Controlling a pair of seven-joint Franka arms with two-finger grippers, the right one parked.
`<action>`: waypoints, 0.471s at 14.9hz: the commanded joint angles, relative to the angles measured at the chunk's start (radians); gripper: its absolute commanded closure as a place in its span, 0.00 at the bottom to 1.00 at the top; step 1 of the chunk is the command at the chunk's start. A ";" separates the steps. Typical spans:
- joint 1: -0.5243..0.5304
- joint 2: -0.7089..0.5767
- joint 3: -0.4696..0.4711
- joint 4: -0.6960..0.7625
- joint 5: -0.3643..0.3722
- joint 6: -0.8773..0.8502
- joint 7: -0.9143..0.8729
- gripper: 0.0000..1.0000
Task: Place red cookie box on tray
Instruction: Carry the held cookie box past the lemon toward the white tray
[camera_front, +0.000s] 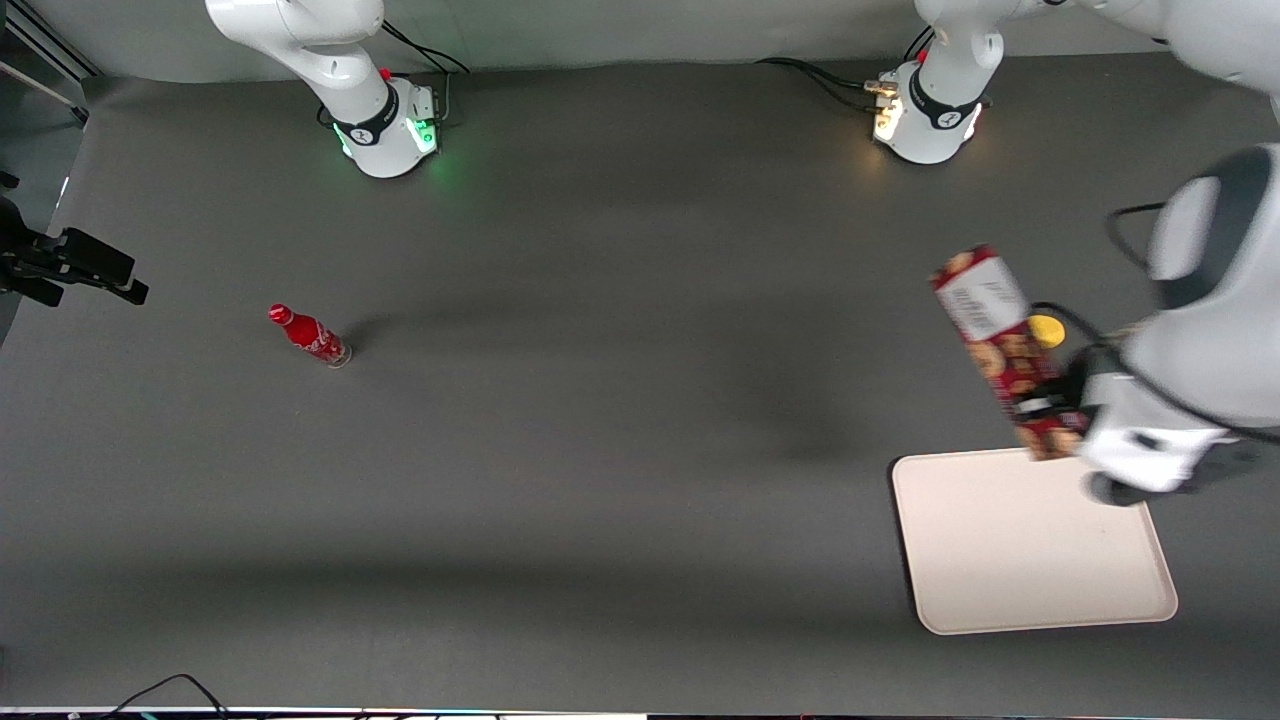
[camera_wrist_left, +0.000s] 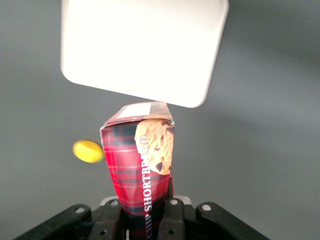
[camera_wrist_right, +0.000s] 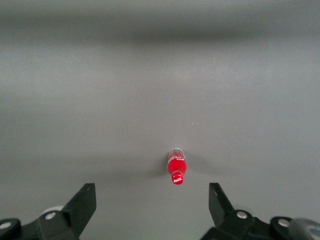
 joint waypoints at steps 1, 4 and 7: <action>-0.006 0.017 0.191 0.076 -0.053 -0.017 0.297 1.00; 0.017 0.071 0.392 0.064 -0.186 0.118 0.529 1.00; 0.019 0.144 0.475 0.031 -0.213 0.268 0.653 1.00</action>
